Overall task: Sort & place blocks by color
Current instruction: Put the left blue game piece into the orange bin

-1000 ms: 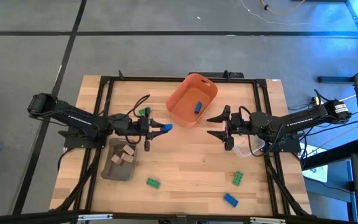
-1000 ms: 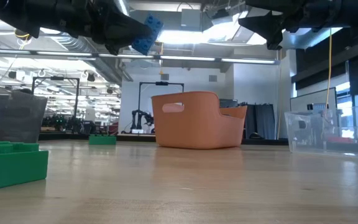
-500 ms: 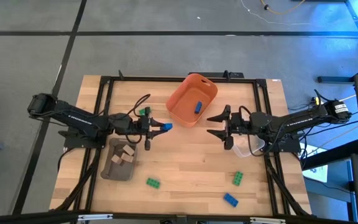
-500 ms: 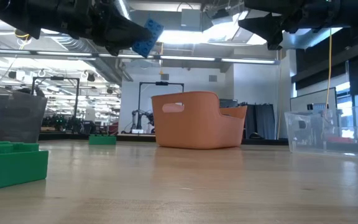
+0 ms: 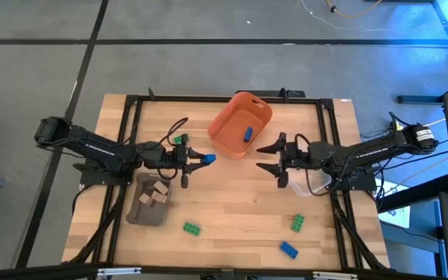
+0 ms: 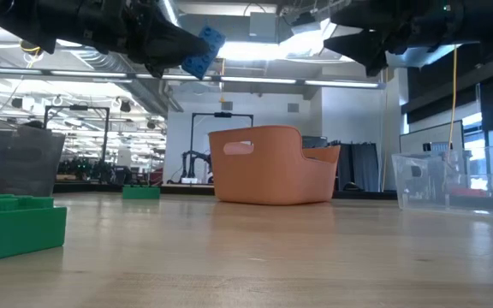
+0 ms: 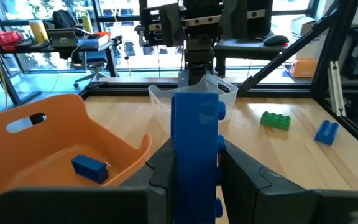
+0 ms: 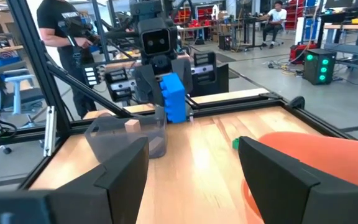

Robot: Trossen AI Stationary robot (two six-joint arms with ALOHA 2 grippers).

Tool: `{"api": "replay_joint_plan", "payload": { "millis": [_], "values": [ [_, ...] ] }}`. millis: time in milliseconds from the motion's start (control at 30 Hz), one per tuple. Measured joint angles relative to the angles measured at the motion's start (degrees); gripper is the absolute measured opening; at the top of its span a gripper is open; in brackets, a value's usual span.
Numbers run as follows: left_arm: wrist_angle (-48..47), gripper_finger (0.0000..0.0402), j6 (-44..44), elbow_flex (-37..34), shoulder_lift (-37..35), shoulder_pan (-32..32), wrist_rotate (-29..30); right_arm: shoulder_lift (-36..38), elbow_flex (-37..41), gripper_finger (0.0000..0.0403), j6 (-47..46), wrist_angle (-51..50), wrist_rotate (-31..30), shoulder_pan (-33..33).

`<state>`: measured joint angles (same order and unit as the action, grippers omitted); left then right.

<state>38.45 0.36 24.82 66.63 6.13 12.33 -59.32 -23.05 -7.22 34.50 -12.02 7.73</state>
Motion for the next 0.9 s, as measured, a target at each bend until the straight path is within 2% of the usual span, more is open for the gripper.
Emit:
{"api": "replay_joint_plan", "payload": {
  "millis": [900],
  "values": [
    [-0.3,0.0079,-1.4,0.0,0.0,0.0,0.0,-0.7,0.0,0.025,0.2,1.0,-0.4,0.0]
  ]
}}
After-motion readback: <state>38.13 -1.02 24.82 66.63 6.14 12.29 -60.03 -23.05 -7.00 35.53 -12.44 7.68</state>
